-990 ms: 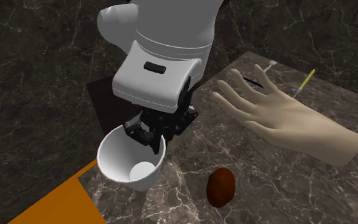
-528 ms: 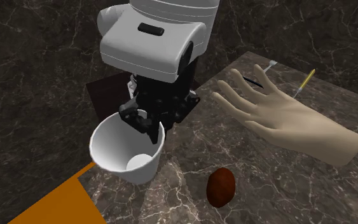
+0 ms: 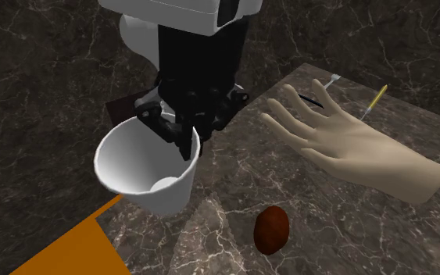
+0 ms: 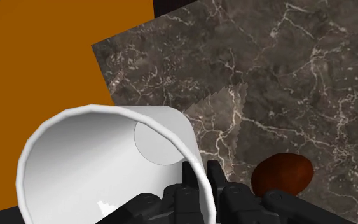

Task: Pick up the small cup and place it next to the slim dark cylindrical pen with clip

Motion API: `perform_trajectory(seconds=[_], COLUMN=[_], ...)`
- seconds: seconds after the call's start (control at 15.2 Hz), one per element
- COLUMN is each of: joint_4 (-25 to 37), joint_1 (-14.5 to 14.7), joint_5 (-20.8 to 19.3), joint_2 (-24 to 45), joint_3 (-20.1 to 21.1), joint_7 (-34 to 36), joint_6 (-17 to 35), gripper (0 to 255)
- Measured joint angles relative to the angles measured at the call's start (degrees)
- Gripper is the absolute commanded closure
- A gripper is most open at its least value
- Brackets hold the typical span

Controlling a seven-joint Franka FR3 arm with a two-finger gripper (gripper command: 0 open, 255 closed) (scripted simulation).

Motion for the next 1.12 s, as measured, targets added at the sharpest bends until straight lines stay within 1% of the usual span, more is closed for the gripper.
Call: perform_trajectory(seconds=[0.59, 1.12], joint_4=[5.68, 7.61], joint_1=[0.35, 4.36], joint_5=[0.68, 3.81], joint_2=[-0.86, 0.37], joint_3=[0.70, 8.41], joint_7=[-0.54, 9.48], joint_6=[-6.56, -9.15], gripper=[255, 255])
